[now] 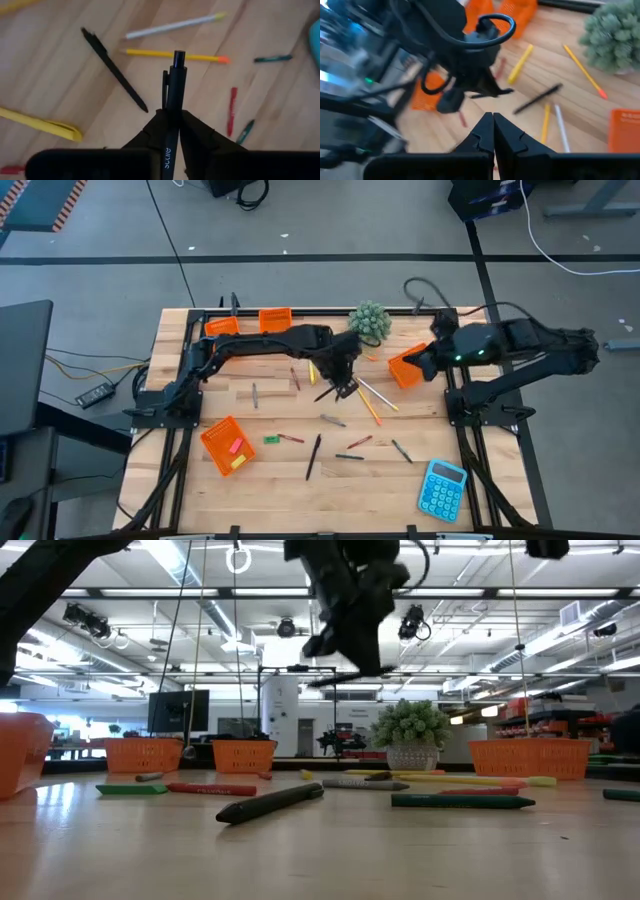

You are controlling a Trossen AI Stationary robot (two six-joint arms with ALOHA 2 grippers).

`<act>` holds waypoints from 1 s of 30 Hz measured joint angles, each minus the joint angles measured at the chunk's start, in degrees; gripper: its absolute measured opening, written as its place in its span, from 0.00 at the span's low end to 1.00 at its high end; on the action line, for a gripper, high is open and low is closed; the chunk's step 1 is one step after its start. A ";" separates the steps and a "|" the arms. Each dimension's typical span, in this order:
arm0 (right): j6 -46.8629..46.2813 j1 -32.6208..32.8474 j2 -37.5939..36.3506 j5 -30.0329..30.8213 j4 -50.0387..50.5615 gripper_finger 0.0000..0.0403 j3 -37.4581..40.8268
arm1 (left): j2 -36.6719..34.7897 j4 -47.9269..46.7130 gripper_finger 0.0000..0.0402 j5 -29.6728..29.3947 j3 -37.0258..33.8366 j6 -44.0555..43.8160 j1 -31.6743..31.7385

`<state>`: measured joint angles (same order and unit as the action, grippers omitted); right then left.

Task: Sort crayons/erasers/pens/pencils in bins
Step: Put the middle black pen into the right orange bin

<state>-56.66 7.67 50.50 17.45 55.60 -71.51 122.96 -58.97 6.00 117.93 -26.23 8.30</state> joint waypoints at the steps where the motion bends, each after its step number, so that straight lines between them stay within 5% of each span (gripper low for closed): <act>1: 0.07 0.02 0.00 -0.02 0.15 0.02 -1.51 | 0.00 -0.82 0.11 0.01 1.58 0.23 0.19; 11: 14.24 0.00 -0.06 1.54 0.27 0.02 -12.89 | -0.09 -4.22 0.12 0.58 16.96 0.00 2.35; 19: 16.88 -0.79 0.11 1.81 8.48 0.04 -13.77 | -4.45 3.29 0.12 1.84 15.70 -2.29 5.04; 30: 10.29 -4.60 8.17 3.32 7.65 0.42 -13.02 | -4.85 22.82 0.10 9.29 15.70 -7.91 8.56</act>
<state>-46.38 3.07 58.67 20.77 63.24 -84.53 118.10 -36.15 15.29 133.62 -34.14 16.87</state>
